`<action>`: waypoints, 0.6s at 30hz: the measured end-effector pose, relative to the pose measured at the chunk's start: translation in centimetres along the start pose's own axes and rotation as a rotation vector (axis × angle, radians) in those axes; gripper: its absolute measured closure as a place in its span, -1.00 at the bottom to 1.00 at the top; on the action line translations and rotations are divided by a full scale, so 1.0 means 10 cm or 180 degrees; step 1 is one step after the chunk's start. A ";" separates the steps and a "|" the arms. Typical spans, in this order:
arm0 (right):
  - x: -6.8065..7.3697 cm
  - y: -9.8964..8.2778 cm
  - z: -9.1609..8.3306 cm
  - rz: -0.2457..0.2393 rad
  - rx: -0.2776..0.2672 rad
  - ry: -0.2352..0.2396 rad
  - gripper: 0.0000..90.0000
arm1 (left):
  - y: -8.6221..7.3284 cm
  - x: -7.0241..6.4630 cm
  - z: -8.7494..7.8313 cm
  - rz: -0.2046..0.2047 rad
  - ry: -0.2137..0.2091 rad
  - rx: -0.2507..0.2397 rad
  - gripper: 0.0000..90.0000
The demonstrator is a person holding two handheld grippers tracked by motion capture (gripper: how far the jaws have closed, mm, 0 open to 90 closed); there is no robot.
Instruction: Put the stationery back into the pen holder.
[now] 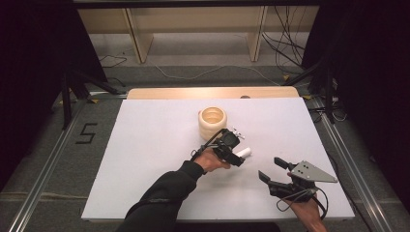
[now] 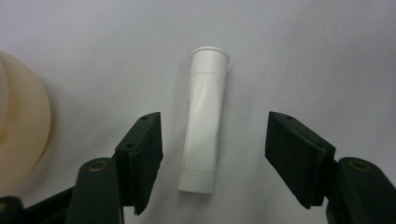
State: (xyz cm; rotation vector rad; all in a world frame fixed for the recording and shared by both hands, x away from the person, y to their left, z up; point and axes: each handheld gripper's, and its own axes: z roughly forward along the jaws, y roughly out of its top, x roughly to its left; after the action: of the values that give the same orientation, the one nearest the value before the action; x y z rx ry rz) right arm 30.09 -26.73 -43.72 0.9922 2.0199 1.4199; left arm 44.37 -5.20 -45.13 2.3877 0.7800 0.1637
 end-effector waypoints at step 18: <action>0.00 0.00 0.00 0.0014 -0.0009 0.0015 -0.41 | 0.15 -0.05 0.23 0.0235 0.0116 0.0403 0.21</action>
State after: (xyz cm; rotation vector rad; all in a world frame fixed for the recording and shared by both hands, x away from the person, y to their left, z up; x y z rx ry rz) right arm 30.09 -26.77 -43.70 0.9935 2.0198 1.4285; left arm 45.39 -7.62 -46.09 2.5412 0.7393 0.1939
